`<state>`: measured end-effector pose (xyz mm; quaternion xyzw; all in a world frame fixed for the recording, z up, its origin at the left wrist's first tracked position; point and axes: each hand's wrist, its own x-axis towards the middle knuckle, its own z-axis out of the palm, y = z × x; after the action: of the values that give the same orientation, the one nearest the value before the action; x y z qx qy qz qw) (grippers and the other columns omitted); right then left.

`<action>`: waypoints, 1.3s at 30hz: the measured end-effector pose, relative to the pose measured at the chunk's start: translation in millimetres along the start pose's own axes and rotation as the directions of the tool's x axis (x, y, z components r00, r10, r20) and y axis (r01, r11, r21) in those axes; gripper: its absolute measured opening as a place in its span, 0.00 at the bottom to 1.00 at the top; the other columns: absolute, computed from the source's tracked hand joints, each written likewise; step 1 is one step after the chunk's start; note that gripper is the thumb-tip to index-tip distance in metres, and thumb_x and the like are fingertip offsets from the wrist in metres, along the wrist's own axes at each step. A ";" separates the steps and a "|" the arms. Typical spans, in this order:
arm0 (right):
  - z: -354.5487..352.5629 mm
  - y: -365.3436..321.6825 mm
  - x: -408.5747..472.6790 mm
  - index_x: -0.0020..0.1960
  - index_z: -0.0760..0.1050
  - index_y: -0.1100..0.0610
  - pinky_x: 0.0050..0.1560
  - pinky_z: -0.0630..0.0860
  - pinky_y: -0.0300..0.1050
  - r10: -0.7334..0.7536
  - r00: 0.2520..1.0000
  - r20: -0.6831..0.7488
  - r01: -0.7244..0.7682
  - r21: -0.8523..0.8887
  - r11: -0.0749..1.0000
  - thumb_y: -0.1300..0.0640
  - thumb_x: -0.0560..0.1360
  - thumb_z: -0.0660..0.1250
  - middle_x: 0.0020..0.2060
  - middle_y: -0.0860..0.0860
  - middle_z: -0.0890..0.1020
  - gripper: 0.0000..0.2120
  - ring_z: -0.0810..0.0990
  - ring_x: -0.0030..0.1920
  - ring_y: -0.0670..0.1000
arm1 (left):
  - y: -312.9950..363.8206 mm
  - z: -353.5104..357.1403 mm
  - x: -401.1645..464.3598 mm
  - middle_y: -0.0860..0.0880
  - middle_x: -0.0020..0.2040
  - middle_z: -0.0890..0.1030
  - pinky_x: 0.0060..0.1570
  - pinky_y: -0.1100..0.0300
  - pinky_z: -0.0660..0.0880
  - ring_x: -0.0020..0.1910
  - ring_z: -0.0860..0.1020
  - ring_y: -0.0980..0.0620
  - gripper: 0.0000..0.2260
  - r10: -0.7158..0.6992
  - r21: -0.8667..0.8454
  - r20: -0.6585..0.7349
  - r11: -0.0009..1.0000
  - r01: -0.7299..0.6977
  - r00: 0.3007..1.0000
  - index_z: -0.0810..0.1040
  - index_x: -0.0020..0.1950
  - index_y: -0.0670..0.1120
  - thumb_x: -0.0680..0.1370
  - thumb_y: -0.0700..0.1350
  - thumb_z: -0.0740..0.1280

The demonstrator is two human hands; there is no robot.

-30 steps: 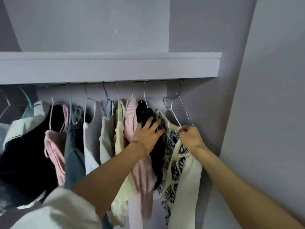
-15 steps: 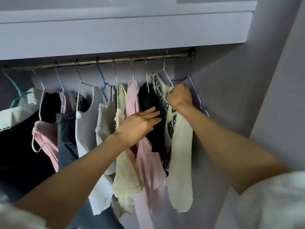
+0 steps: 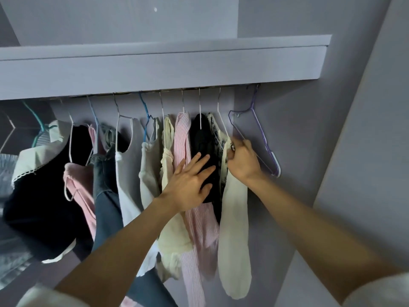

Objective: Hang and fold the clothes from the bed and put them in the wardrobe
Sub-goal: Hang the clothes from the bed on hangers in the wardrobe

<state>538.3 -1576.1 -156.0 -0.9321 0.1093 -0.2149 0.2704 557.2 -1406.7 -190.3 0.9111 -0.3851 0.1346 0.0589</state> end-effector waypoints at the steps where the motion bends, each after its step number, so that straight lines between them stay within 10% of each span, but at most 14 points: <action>1: -1.8 0.1 -14.4 0.70 0.65 0.60 0.61 0.67 0.52 -0.009 0.999 -0.039 0.009 0.009 1.000 0.61 0.78 0.56 0.63 0.61 0.68 0.20 0.68 0.63 0.63 | 4.6 -2.8 -9.0 0.51 0.78 0.50 0.74 0.49 0.42 0.77 0.43 0.52 0.29 -0.009 -0.048 -0.017 0.999 0.008 1.000 0.60 0.76 0.51 0.75 0.56 0.48; 7: -6.5 -7.6 -114.9 0.61 0.75 0.63 0.60 0.68 0.55 -0.100 0.987 -0.129 0.111 0.088 0.990 0.67 0.74 0.60 0.58 0.61 0.76 0.16 0.72 0.58 0.63 | 24.0 -19.5 -96.5 0.44 0.73 0.64 0.69 0.47 0.64 0.72 0.64 0.44 0.23 -0.205 -0.315 -0.102 0.935 0.164 0.973 0.69 0.71 0.47 0.76 0.49 0.56; 16: 2.5 -94.4 -256.5 0.59 0.75 0.56 0.59 0.73 0.45 -0.320 0.817 0.480 0.155 0.352 0.923 0.59 0.80 0.57 0.51 0.49 0.80 0.12 0.78 0.55 0.50 | 36.8 -81.6 -299.6 0.48 0.63 0.76 0.56 0.68 0.65 0.61 0.75 0.48 0.13 -0.565 -0.422 -0.005 0.749 0.511 0.825 0.76 0.64 0.46 0.80 0.43 0.62; 20: 34.7 -145.9 -314.1 0.56 0.77 0.56 0.54 0.75 0.43 -0.452 0.644 0.617 0.208 0.428 0.880 0.61 0.79 0.56 0.47 0.48 0.82 0.12 0.79 0.50 0.50 | 45.9 -99.5 -411.5 0.45 0.61 0.79 0.58 0.63 0.68 0.59 0.77 0.47 0.13 -0.770 -0.390 0.014 0.583 0.713 0.638 0.78 0.62 0.44 0.79 0.43 0.63; 27: 83.2 -252.5 -410.4 0.52 0.77 0.55 0.52 0.75 0.41 -0.694 0.137 0.707 0.353 0.620 0.701 0.61 0.80 0.55 0.42 0.46 0.80 0.12 0.80 0.49 0.51 | 96.4 -136.4 -596.3 0.46 0.57 0.81 0.50 0.68 0.69 0.52 0.81 0.48 0.11 -0.993 -0.382 -0.082 0.108 0.918 0.082 0.81 0.58 0.43 0.79 0.41 0.64; 32: 85.6 -308.3 -521.2 0.52 0.77 0.55 0.53 0.76 0.42 -0.743 -0.251 0.620 0.354 0.773 0.526 0.60 0.81 0.54 0.42 0.46 0.80 0.12 0.80 0.47 0.50 | 199.8 -158.4 -688.7 0.46 0.56 0.81 0.46 0.68 0.67 0.52 0.81 0.49 0.11 -0.920 -0.403 -0.179 -0.255 0.879 -0.349 0.80 0.59 0.44 0.79 0.42 0.63; 39: 55.7 -320.3 -699.2 0.50 0.75 0.51 0.50 0.74 0.41 -0.618 -0.670 0.412 0.247 0.908 0.338 0.58 0.81 0.54 0.45 0.47 0.80 0.11 0.79 0.46 0.48 | 377.1 -153.2 -772.7 0.50 0.57 0.81 0.49 0.65 0.72 0.52 0.80 0.52 0.11 -0.622 -0.449 -0.256 -0.601 0.661 -0.740 0.79 0.60 0.47 0.80 0.43 0.62</action>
<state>-25.8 -1061.1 -260.7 -0.5407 -0.7034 0.4239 0.1822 -259.6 -1107.1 -266.7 0.6376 0.6968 0.2519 0.2108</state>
